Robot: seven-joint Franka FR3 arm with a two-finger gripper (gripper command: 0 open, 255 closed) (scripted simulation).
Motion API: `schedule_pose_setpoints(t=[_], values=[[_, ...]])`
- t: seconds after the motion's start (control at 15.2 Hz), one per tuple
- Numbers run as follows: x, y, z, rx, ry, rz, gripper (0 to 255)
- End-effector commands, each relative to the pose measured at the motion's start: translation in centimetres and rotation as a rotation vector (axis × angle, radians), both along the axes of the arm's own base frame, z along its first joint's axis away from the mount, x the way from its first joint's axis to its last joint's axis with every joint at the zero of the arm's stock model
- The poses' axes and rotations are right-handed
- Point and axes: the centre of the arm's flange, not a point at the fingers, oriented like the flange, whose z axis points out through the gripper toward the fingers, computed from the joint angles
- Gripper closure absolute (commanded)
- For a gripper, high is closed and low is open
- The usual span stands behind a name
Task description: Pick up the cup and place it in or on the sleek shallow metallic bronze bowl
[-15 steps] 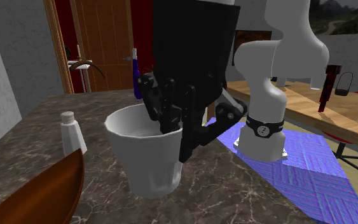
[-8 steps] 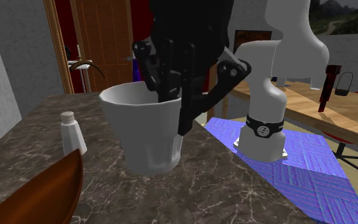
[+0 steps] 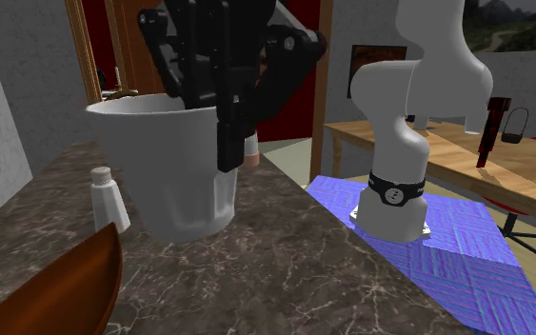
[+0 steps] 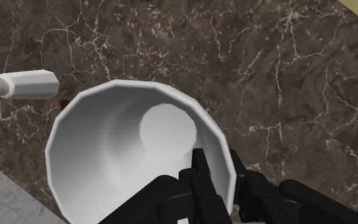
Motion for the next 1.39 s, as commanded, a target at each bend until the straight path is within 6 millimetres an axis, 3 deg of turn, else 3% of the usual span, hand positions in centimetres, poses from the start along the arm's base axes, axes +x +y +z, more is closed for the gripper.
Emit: schedule_pose_setpoints(t=[0.0,0.59,1.32], values=[[1.8,-2.0,0.5,-0.001,0.000,0.000,255],[9.6,-10.1,2.3,-0.001,0.000,0.000,255],[9.6,-10.1,-3.5,-0.001,0.000,0.000,255]])
